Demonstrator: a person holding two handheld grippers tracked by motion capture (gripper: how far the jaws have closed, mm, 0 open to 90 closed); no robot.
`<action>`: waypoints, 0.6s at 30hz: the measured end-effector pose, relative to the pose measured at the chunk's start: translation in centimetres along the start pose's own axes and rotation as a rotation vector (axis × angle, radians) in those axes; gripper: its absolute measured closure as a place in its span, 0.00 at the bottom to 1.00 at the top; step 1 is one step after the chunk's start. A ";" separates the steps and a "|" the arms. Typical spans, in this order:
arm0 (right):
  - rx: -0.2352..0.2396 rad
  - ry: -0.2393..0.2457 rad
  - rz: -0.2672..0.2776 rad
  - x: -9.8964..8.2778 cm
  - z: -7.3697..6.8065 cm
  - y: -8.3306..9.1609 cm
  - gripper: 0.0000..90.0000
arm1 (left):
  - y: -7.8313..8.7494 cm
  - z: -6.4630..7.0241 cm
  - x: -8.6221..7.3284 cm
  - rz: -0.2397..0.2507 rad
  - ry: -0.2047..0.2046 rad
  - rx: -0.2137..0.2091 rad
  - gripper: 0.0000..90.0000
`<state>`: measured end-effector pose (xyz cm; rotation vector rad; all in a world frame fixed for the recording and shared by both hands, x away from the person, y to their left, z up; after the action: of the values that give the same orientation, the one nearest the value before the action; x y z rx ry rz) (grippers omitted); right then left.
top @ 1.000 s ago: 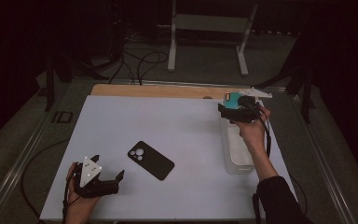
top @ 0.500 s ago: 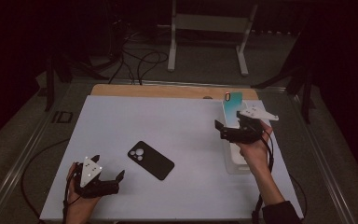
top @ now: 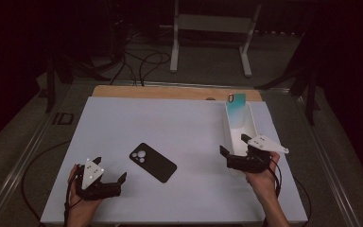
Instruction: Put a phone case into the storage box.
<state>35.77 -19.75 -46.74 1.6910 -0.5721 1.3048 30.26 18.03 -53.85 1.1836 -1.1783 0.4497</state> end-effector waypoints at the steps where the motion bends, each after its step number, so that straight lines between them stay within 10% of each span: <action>1: 0.009 -0.010 0.003 -0.3 -0.1 0.1 0.09 | 0.0 0.0 0.0 0.000 0.000 0.000 0.00; 18: 0.007 0.036 0.025 -3.9 -1.3 1.2 0.09 | 0.0 0.2 0.2 0.005 -0.005 -0.001 0.00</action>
<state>32.80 -19.86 -49.89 1.6681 -0.5700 1.3536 30.21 17.83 -53.69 1.1818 -1.1863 0.4504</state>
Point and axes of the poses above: each handheld gripper's, and its own axes: y roughly backward along the jaws, x roughly out of its top, z roughly to its right, the point moved 10 cm from there along -y, roughly forward along the jaws, and after that the axes turned 1 degree about z, right-handed, at the moved point
